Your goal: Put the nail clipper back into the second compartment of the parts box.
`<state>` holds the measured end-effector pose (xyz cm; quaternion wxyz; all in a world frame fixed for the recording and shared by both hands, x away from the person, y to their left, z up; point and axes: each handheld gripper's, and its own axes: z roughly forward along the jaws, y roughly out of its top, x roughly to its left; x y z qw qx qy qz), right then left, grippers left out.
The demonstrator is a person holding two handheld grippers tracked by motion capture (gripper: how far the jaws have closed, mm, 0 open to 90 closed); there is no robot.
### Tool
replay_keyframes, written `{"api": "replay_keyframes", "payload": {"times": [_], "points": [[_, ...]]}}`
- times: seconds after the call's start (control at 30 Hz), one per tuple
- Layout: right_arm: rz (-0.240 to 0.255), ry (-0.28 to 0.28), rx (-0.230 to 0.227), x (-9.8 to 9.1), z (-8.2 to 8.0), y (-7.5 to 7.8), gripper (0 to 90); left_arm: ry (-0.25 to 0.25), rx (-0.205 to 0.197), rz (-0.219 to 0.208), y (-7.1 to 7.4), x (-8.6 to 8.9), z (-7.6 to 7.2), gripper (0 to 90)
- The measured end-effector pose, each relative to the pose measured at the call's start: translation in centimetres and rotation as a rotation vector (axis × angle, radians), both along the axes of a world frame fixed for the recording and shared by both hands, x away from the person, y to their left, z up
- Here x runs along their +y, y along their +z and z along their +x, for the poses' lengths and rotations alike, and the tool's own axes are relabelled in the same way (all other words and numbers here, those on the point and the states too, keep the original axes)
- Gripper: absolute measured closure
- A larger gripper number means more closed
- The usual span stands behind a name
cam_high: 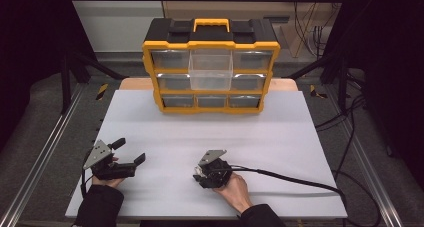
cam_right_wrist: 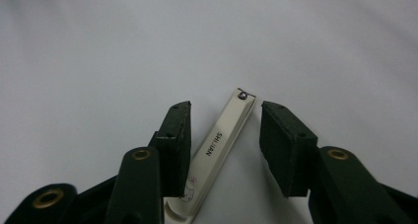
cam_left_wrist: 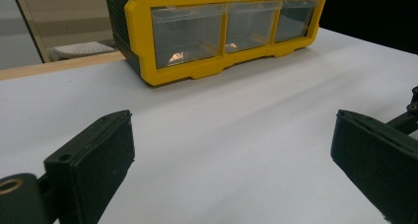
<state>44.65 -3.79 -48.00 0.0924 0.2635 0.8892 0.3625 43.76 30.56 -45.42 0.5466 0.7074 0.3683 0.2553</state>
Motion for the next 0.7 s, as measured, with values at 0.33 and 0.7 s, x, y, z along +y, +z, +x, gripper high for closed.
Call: {"api": "replay_keyframes", "payload": {"times": [0.33, 0.7], "points": [[0.008, -0.006, 0.007, 0.00, 0.00, 0.01, 67.3, -0.002, 0.000, 0.001, -0.01, -0.01, 0.01, 3.1], [0.003, -0.026, 0.022, -0.13, 0.14, 0.08, 73.7, -0.003, 0.000, 0.005, -0.01, -0.03, 0.00, 3.2]]}}
